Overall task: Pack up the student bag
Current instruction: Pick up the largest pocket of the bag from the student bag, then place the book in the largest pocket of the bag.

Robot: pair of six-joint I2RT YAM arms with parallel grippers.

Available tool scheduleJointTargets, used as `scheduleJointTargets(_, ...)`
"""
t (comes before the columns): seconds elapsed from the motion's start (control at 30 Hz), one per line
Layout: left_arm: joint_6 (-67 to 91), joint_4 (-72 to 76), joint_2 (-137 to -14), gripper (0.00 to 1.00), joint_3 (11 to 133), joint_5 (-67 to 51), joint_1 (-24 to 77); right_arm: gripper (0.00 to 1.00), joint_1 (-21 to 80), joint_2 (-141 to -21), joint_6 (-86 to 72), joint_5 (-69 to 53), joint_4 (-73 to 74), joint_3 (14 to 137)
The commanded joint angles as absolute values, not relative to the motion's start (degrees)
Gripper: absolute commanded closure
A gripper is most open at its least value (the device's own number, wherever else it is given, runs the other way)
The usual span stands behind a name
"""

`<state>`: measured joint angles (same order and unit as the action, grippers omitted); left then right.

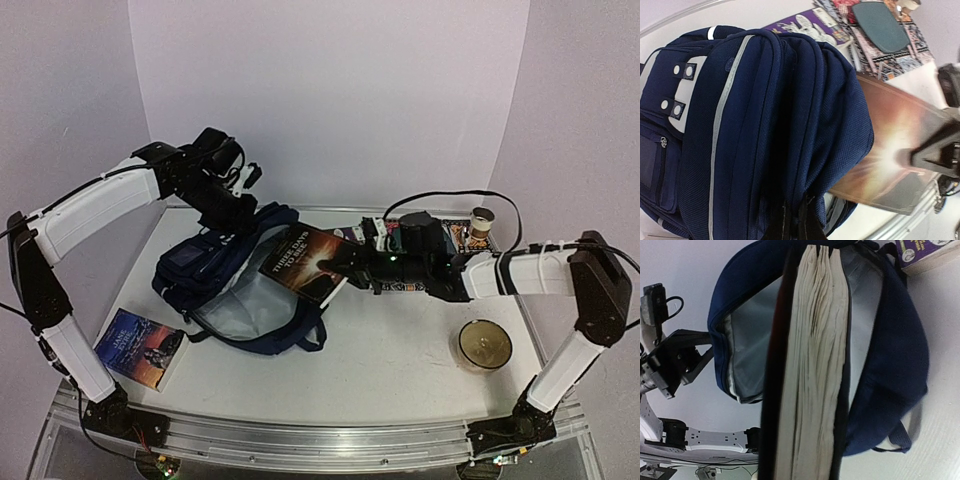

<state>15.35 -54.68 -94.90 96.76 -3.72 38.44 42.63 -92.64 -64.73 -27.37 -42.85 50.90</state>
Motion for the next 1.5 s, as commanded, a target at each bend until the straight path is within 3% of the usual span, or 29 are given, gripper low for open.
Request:
scheduleJointTargets(0.0,19.1,-49.6,-90.0,1.00,101.4,-14.8,39.0,1.00,45.6,-97.8,-68.4,-27.4,-46.5,59.3)
scheduleJointTargets(0.33,25.2,-41.8,-85.8,1.00,96.3,-26.8,39.5,1.00,48.5,-107.9,-73.8,-24.6,-49.4,66.2)
scheduleJointTargets(0.8,27.2,-37.8,-82.7,1.00,93.2,-30.8,40.2,0.99,50.8,-124.1,-76.0,-19.2,-48.1,82.8)
scheduleJointTargets(0.87,27.1,-37.6,-82.1,1.00,92.5,-29.6,40.2,0.91,51.1,-125.8,-75.0,-18.1,-45.9,84.5)
scheduleJointTargets(1.03,26.8,-37.2,-81.0,1.00,89.9,-25.4,40.2,0.55,51.5,-127.1,-70.2,-18.4,-38.5,88.4)
scheduleJointTargets(1.47,23.5,-37.1,-81.5,1.00,83.9,-13.3,39.5,0.02,51.6,-115.9,-56.3,-18.0,-22.2,79.2)
